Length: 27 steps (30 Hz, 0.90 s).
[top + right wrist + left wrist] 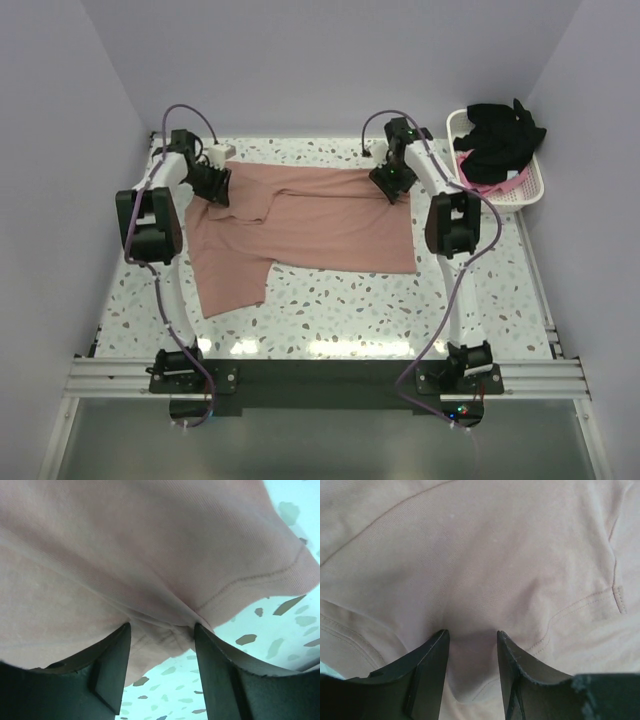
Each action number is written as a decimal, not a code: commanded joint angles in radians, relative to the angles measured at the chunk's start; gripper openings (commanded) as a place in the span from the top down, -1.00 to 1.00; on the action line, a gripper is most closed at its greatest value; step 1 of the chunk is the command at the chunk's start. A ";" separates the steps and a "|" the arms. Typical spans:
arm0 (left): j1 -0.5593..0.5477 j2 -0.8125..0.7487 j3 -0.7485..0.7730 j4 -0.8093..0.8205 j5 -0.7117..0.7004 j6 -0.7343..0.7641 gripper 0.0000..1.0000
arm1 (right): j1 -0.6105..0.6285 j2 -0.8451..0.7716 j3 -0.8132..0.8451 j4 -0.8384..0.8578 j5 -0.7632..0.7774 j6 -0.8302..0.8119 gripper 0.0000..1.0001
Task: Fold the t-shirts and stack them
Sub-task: Fold the tshirt
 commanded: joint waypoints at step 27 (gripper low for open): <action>0.023 -0.844 -0.758 -0.292 0.126 0.688 -0.21 | 0.197 -0.837 -1.127 0.231 -0.025 -0.192 0.10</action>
